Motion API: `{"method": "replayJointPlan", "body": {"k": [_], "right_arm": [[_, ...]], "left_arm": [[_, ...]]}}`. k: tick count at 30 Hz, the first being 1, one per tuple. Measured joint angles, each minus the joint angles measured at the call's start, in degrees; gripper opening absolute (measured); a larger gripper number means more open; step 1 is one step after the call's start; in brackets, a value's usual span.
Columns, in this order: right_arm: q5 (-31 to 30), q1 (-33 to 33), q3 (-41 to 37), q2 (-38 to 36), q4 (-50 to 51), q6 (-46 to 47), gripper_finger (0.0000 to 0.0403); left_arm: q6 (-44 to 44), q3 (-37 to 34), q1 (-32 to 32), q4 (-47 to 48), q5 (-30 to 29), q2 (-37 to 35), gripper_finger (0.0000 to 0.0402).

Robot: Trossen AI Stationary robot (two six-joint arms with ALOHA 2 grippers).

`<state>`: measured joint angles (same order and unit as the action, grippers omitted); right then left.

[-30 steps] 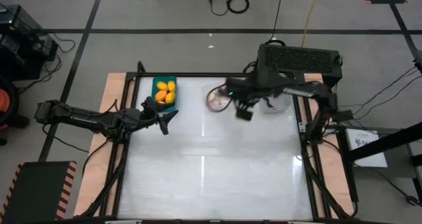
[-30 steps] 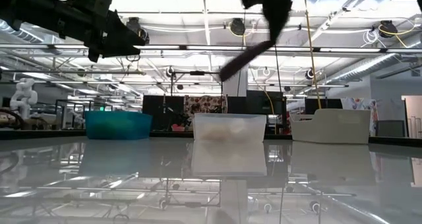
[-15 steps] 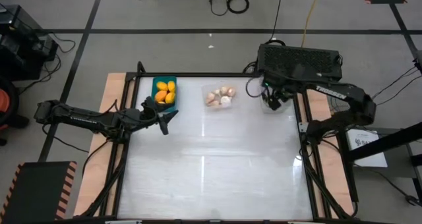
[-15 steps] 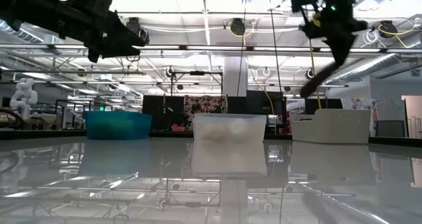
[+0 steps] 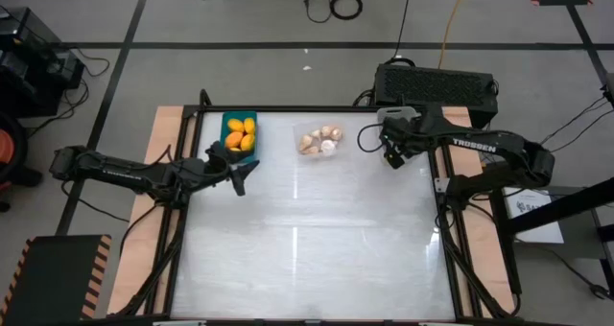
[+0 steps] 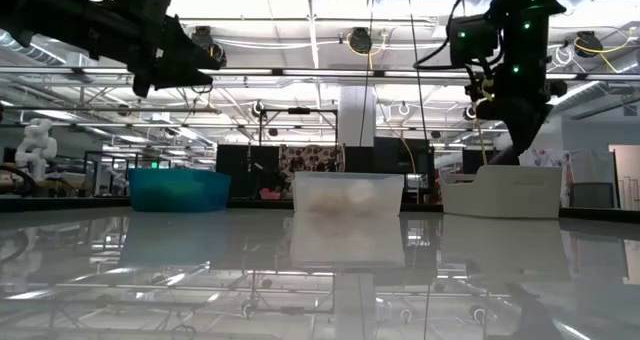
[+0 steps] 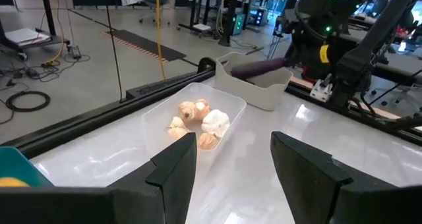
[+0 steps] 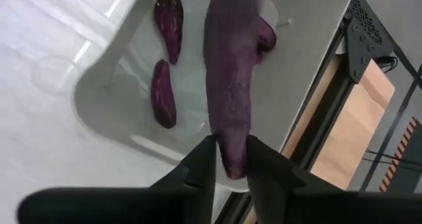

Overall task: Sort produce into baskets
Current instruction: Put the eggplant into the gray bin, then return to Home Position

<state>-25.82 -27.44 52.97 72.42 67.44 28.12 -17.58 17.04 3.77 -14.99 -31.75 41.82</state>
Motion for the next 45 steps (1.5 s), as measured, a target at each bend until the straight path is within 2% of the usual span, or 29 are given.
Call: {"method": "replayJointPlan", "body": {"k": [9,13,21,25,28,31,37,41,45], "right_arm": [[0.04,-0.02,0.0,0.0,0.44,-3.08,0.0139],[0.28,-0.02,2.5,0.0,2.37,-6.18,0.0164],[0.76,0.73,13.03,0.0,7.5,-4.98,0.0175],[5.22,3.69,16.45,0.0,5.08,-1.74,0.0175],[8.88,8.69,16.34,-0.05,0.72,-1.5,0.0176],[8.08,15.87,13.45,-0.78,-5.99,0.16,0.0176],[0.27,30.71,2.46,-3.06,-29.8,0.7,0.0176],[0.6,36.96,-6.13,-3.56,-50.29,-2.93,0.0176],[0.73,40.96,-10.83,-3.58,-60.29,-5.9,0.0176]], "left_arm": [[-0.06,0.04,0.0,-0.1,-0.47,0.95,0.0203],[-0.04,0.04,0.0,-0.04,-0.48,1.1,0.0203],[-0.04,0.04,0.0,-0.07,-0.46,1.1,0.0203],[-0.04,0.04,0.0,-0.32,-0.46,1.1,0.0203],[-0.04,0.04,0.0,-0.48,-0.46,1.1,0.0203],[-0.04,0.04,0.0,-0.48,-0.46,1.1,0.0203],[-0.02,0.04,0.0,-0.44,-0.46,1.1,0.0203],[-0.03,0.04,0.0,-0.43,-0.46,1.1,0.0203],[-0.13,0.04,0.0,-0.46,-0.46,1.1,0.0203]]}}
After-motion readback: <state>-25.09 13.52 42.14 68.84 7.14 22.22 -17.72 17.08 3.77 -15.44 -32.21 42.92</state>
